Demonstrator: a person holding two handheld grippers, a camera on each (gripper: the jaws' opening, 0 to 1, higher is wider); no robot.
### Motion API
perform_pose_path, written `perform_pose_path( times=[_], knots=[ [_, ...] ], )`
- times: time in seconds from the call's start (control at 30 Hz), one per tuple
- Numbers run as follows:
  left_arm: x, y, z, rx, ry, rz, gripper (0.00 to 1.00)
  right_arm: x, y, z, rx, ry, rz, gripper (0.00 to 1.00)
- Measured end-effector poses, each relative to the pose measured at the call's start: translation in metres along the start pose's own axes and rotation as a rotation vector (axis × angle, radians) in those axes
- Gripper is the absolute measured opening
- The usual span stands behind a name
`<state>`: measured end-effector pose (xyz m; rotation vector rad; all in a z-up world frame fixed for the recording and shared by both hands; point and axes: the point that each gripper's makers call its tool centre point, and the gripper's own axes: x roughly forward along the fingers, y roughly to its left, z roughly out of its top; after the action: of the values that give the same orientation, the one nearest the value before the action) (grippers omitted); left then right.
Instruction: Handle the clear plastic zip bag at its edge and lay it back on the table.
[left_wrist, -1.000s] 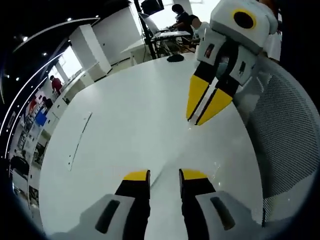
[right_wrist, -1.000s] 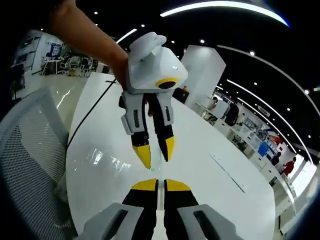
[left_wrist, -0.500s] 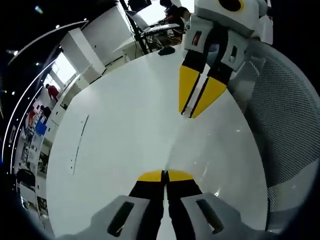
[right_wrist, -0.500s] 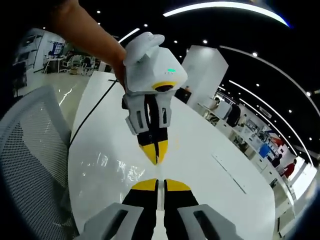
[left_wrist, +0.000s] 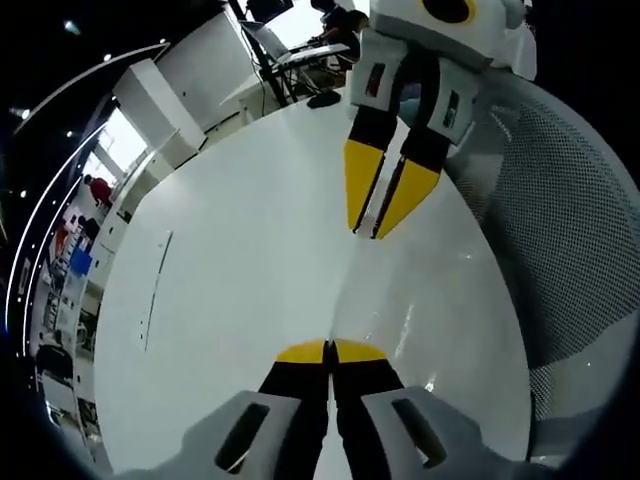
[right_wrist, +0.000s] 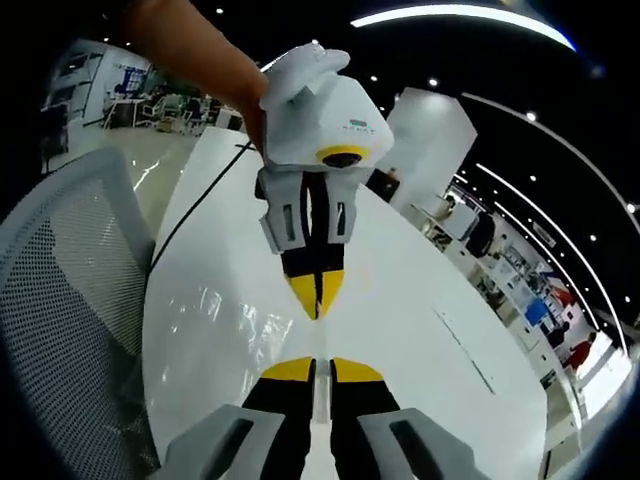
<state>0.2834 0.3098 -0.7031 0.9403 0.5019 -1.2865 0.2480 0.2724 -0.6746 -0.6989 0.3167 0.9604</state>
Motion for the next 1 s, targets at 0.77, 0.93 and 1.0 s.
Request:
perform_pose_path(
  times=[0.77,0.93,1.0],
  knots=[
    [-0.008,-0.007,0.019,-0.027,-0.004,0.038,0.0,-0.002,-0.006,-0.005,0.081,0.072,0.051,0.03],
    [-0.015,-0.008,0.022,-0.032,-0.016,0.062,0.0,-0.001,-0.002,-0.008,0.053,0.082,0.061,0.0],
    [-0.017,-0.007,0.022,-0.039,-0.022,0.071,0.0,-0.002,-0.002,-0.009,0.026,0.08,0.057,0.0]
  ],
)
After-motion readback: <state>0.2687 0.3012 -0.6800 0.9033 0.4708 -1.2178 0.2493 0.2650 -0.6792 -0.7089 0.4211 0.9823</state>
